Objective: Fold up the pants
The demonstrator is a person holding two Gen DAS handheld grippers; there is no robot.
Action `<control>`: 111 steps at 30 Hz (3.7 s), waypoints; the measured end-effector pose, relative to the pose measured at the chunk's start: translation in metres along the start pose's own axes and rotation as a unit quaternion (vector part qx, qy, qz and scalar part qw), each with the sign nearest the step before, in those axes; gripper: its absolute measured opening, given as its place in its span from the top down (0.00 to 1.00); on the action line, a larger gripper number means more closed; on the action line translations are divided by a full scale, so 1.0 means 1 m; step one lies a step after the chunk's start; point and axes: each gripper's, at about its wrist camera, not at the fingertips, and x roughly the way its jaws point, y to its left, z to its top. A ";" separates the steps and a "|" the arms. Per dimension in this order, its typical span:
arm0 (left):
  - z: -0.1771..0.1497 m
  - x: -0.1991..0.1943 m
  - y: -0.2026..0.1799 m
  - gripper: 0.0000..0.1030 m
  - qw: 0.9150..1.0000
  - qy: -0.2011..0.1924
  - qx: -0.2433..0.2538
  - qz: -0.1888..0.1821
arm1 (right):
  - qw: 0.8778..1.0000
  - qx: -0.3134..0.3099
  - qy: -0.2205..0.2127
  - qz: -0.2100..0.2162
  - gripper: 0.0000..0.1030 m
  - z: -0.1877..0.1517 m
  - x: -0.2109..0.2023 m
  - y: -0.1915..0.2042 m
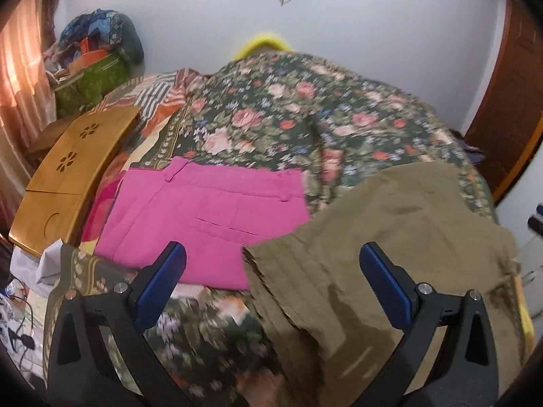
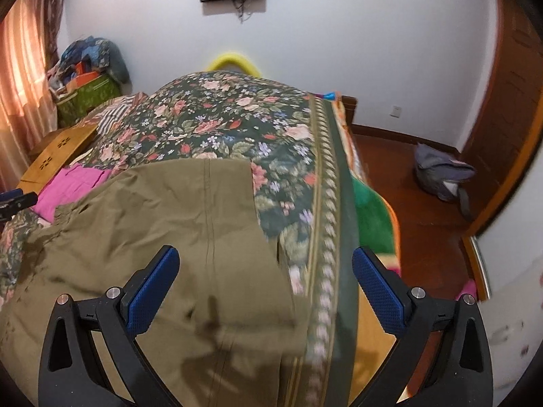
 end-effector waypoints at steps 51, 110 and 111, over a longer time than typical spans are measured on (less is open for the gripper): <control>0.042 0.060 -0.018 0.53 0.996 0.046 0.078 -0.027 | 0.998 -0.005 0.048 0.036 0.65 0.065 0.102 -0.018; 0.040 0.113 -0.012 0.26 0.990 0.086 0.085 -0.075 | 0.992 0.011 0.084 0.089 0.43 0.066 0.151 -0.034; 0.041 0.114 -0.012 0.26 0.989 0.087 0.085 -0.079 | 0.992 0.010 0.088 0.090 0.43 0.067 0.153 -0.034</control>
